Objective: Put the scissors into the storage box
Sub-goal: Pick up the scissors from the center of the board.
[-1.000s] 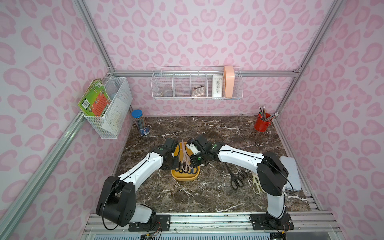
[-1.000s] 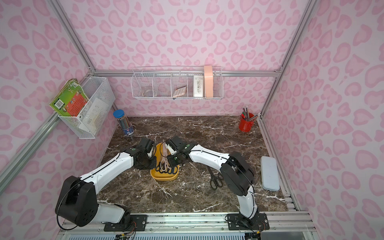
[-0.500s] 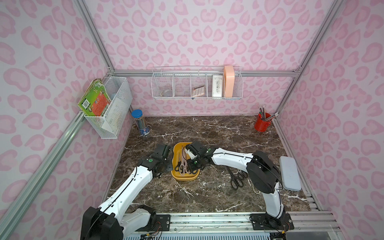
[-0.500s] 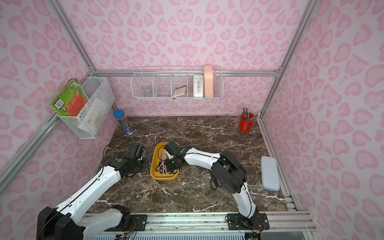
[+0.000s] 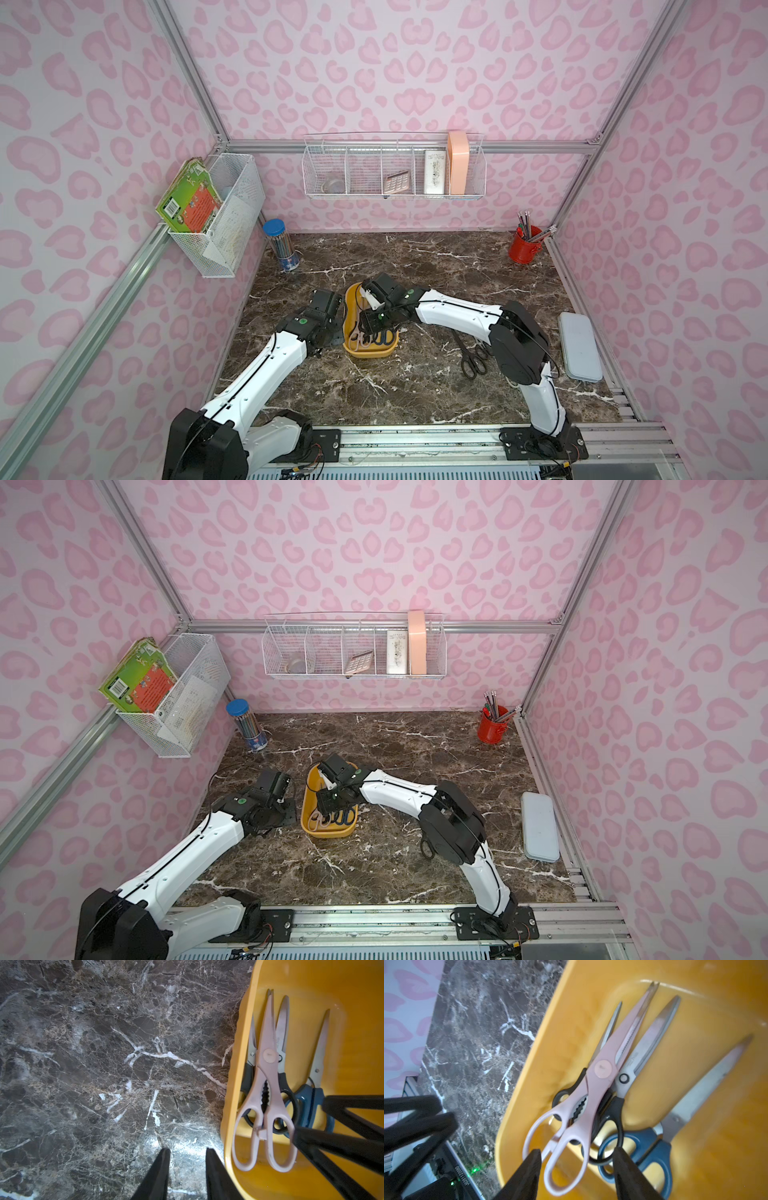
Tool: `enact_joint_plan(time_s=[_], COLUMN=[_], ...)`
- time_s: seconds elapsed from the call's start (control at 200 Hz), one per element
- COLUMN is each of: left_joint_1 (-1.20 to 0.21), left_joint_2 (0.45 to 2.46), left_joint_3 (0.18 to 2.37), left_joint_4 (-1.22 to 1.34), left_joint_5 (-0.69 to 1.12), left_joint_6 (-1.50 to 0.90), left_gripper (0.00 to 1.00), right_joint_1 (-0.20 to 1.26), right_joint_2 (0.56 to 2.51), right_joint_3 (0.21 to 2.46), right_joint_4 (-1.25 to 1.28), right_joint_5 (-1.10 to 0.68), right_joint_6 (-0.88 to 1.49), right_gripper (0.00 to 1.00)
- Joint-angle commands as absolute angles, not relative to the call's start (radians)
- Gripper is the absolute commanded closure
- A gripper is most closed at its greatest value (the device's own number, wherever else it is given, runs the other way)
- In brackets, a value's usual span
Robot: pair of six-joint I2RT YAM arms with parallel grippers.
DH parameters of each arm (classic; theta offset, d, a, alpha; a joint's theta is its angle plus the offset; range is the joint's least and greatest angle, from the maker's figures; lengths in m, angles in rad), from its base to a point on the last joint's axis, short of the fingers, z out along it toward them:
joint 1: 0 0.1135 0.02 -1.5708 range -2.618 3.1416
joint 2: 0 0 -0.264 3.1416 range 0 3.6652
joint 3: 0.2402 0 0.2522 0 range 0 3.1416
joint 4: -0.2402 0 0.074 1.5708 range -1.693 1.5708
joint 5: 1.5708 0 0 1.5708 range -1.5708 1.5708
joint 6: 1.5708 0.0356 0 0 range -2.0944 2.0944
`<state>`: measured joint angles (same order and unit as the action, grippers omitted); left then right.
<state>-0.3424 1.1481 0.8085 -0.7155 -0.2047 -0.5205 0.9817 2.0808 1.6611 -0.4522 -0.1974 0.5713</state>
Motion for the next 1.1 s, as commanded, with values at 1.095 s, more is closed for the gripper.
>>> enact_joint_plan(time_s=[1.095], left_joint_1=[-0.942], left_joint_2=[1.402], left_joint_3=[0.925], left_joint_4=[-0.286], left_joint_5=[0.196], left_joint_6=[-0.236], left_gripper=[0.53], right_joint_1=[0.732], right_joint_2=[1.368], right_joint_3=[0.699], right_joint_4=[-0.592], right_joint_5=[0.052], right_joint_6=[0.642], right_gripper=[0.54])
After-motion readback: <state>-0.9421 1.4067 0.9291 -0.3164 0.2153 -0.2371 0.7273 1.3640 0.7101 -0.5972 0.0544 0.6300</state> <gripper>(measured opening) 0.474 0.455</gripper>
